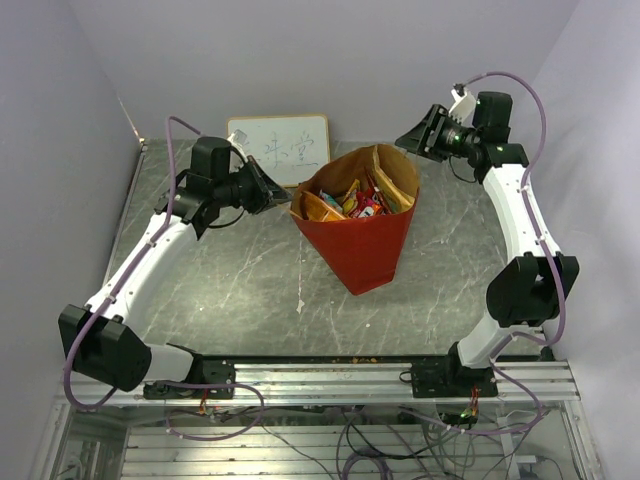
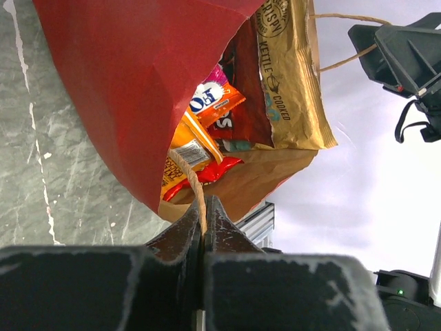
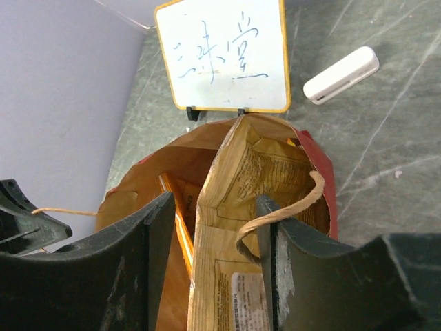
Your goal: Take the snacks out of the paper bag
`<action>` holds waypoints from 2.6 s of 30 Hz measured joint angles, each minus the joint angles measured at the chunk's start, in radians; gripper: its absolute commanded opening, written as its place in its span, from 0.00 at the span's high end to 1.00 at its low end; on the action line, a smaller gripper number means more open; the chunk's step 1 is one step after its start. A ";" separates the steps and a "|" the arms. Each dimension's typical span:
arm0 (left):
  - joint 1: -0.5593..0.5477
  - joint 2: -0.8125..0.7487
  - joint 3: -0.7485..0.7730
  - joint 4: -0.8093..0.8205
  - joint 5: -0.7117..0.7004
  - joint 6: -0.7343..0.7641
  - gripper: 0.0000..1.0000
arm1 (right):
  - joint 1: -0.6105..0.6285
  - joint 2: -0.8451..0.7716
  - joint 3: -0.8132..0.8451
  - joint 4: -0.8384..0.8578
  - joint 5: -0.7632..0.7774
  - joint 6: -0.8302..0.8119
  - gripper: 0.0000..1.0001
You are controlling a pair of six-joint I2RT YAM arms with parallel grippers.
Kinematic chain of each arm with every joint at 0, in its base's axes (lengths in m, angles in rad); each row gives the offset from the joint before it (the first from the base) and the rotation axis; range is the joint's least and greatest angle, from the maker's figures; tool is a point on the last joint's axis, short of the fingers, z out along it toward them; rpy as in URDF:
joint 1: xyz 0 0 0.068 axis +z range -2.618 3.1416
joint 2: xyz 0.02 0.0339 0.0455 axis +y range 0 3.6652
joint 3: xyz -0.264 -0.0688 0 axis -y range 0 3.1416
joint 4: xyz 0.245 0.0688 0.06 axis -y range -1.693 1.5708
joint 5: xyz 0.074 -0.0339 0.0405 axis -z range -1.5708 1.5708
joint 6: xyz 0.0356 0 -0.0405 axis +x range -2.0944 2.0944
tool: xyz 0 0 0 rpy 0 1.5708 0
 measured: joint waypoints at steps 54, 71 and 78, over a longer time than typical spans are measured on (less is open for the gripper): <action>0.607 0.109 0.521 -0.565 0.025 0.216 0.93 | 0.652 0.087 0.029 0.131 -0.046 0.164 1.00; 0.491 0.051 0.233 -0.204 0.231 0.073 0.93 | 0.627 -0.166 -0.375 0.113 0.062 0.158 0.98; 0.371 -0.047 0.140 -0.103 0.214 0.007 0.93 | 0.620 -0.248 -0.431 0.038 0.137 0.147 0.92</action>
